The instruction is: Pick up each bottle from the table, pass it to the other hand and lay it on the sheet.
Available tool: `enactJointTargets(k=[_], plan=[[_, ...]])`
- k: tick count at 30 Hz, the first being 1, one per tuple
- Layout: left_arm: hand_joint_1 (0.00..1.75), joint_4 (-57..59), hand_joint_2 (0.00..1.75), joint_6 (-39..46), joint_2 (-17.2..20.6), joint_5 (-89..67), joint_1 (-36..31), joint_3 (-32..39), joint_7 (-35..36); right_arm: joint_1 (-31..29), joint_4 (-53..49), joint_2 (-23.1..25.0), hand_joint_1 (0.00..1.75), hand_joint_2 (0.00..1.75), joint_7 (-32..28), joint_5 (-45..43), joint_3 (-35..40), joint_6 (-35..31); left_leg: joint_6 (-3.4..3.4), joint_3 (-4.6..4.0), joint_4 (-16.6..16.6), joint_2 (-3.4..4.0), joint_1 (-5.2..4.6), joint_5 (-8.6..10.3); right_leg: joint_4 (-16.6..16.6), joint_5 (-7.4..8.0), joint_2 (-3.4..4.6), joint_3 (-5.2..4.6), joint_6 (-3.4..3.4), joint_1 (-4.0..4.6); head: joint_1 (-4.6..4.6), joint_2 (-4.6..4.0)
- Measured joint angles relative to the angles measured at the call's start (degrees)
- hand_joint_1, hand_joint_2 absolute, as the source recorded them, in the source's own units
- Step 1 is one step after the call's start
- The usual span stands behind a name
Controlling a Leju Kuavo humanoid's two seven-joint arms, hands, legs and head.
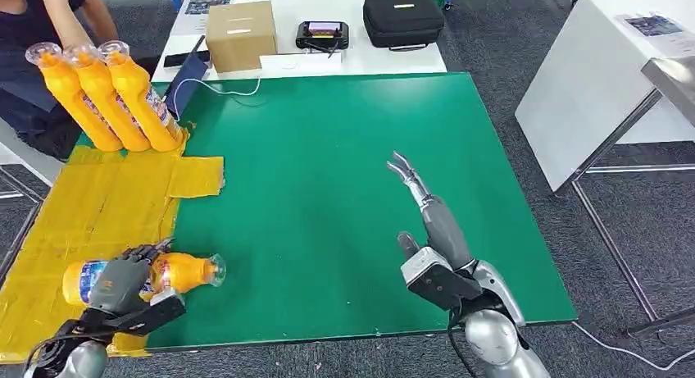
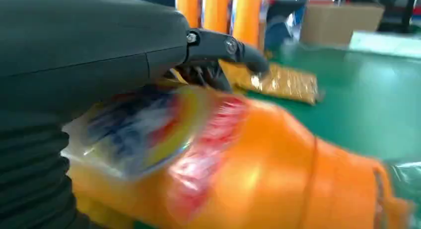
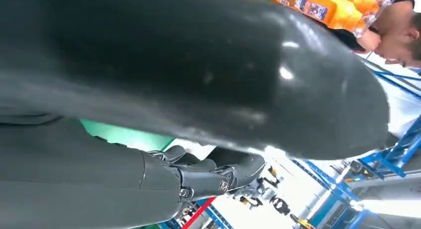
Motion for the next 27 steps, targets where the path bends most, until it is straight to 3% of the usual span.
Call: enactJointTargets(k=[6,12,17,20,27], plan=[[0.0,0.2,0.0,-2.2,0.0,4.9,0.8,0.1,-1.7,-0.4,0.9,-0.2,0.0,0.0,0.0,-0.2,0.8,0.0,0.0,0.0,0.0,-0.08,0.0,0.01,0.0,-0.01,-0.04,0.04,0.0,-0.01,0.0,0.0],[0.0,-2.1,0.0,-10.9,-1.0,20.3,1.5,2.8,-3.5,-0.2,1.5,-0.3,0.0,0.0,0.1,1.9,1.1,-0.7,0.0,0.03,0.0,-0.07,0.0,0.01,0.0,0.0,-0.04,0.03,-0.01,-0.01,0.0,0.0],[0.0,-11.7,0.0,-20.8,-6.0,42.1,4.9,10.4,-5.8,1.4,1.6,2.8,0.0,0.0,-1.4,6.1,2.2,-5.0,-0.01,0.0,0.0,0.11,0.0,-0.01,0.0,0.01,0.12,-0.02,-0.01,0.0,0.0,0.0],[0.0,-17.8,0.0,-26.7,-9.0,46.5,5.7,15.1,-10.4,1.0,2.6,6.0,0.0,0.0,-1.4,6.8,4.4,-7.9,-0.03,-0.01,0.0,0.02,0.03,-0.02,0.0,-0.04,0.07,-0.07,-0.03,0.01,0.0,0.0],[0.0,-25.8,0.0,-30.6,-14.0,49.2,5.9,18.7,-11.0,-0.2,4.2,9.5,0.0,0.0,-4.2,5.3,5.8,-10.9,-0.02,-0.01,0.0,-0.02,0.03,0.02,0.0,-0.03,0.01,-0.04,-0.03,0.0,0.0,0.0]])
